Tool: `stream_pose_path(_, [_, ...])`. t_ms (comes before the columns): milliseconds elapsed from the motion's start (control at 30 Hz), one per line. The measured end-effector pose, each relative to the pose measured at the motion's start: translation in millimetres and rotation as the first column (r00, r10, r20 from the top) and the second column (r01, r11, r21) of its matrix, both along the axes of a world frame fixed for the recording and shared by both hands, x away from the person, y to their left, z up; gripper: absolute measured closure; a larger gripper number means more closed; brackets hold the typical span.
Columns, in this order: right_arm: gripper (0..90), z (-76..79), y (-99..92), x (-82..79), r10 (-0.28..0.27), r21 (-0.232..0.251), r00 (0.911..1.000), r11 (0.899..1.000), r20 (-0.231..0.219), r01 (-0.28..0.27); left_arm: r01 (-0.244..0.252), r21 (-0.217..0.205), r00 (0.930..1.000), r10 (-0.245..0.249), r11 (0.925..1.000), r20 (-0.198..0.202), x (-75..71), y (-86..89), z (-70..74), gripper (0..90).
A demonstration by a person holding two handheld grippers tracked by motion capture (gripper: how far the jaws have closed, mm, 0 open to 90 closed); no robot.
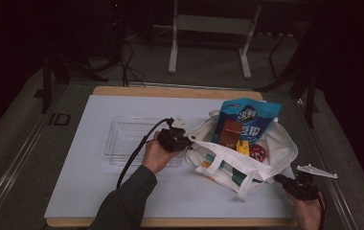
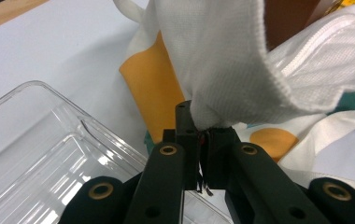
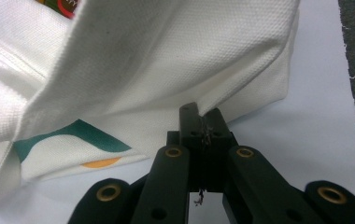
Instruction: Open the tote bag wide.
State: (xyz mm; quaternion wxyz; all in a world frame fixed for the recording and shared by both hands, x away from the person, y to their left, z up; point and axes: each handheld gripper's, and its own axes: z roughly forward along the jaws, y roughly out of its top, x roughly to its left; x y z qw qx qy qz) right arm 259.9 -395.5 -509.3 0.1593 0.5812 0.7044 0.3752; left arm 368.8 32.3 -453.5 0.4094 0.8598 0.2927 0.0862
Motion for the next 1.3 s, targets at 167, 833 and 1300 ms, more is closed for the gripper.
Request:
stream_pose_path(167, [89.0, 4.9, -1.6, -2.7, 0.0, 0.006, 1.0, 1.0, 0.01, 0.0, 0.002, -0.03, 1.0, -0.002, 0.9995, 0.01, -5.2, 6.8, 2.3, 80.8])
stream_pose_path(833, [68.5, 25.3, -10.9, -12.3, -0.03, 0.015, 0.996, 0.999, 0.084, 0.029, 0.17, -0.118, 0.9734, -0.149, 0.9783, 0.174, -52.6, 14.1, 34.0, 65.4])
stream_pose_path(1300, [66.8, 34.0, -11.9, -15.0, -0.027, 0.02, 0.9927, 1.0, 0.117, 0.024, 0.212, -0.083, 0.9617, -0.192, 0.9738, 0.195, -38.0, -35.2, 51.7, 67.2])
